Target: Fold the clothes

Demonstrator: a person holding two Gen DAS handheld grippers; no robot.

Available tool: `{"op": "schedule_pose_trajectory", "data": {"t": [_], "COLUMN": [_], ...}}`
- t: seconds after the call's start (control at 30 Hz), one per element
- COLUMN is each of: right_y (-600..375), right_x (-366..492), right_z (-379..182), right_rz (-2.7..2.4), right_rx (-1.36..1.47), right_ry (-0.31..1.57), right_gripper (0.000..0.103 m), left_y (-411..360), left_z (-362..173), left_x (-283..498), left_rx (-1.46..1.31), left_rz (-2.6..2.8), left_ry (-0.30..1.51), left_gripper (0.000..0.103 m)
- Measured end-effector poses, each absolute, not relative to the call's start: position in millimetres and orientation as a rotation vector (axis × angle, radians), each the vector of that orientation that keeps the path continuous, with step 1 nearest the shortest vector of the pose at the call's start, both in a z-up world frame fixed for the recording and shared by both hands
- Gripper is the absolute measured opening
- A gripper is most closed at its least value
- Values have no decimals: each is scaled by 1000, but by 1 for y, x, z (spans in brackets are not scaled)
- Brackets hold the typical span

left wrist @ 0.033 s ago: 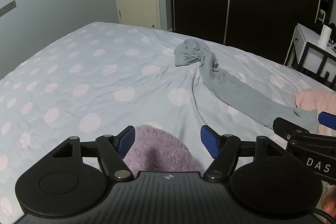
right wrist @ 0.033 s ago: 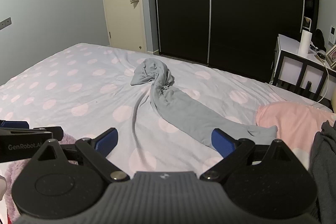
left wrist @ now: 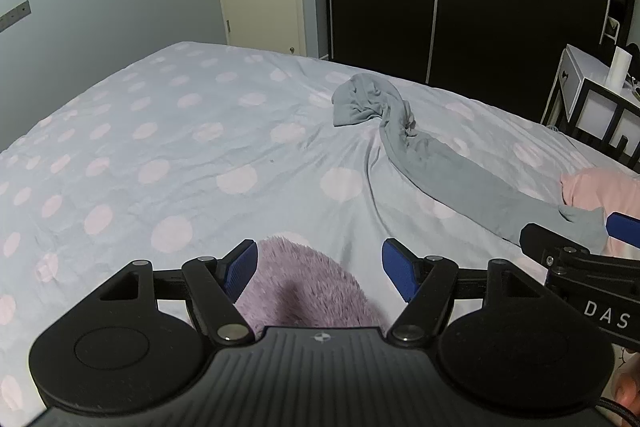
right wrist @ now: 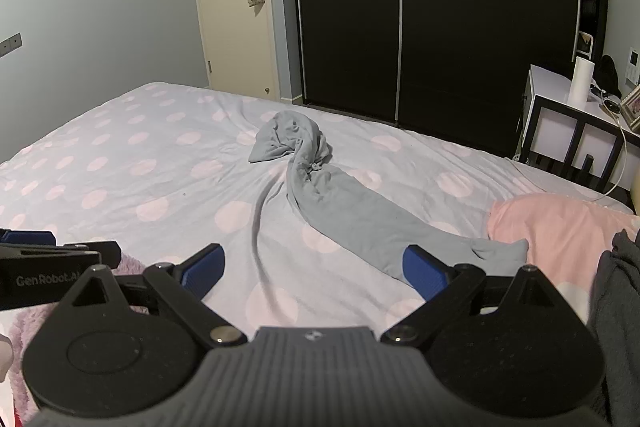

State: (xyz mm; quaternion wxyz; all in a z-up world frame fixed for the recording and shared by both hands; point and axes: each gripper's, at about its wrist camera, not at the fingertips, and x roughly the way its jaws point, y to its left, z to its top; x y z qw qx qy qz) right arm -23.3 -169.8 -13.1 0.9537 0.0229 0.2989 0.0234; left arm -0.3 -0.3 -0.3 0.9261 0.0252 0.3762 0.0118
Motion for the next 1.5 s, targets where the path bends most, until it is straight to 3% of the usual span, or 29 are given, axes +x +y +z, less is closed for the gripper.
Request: {"op": "schedule_pose_trajectory", "data": {"t": [1.5], "right_y": [-160], "right_x": [-29], "right_z": [-13], "right_rz": [67], "right_rx": [45], "right_ry": [615], "right_gripper": [97], "left_y": [2], "left_z": [-5], "left_x": [-7], "left_rx": [43], "left_rz": [22], "left_ry": [785], "left_gripper": [81]}}
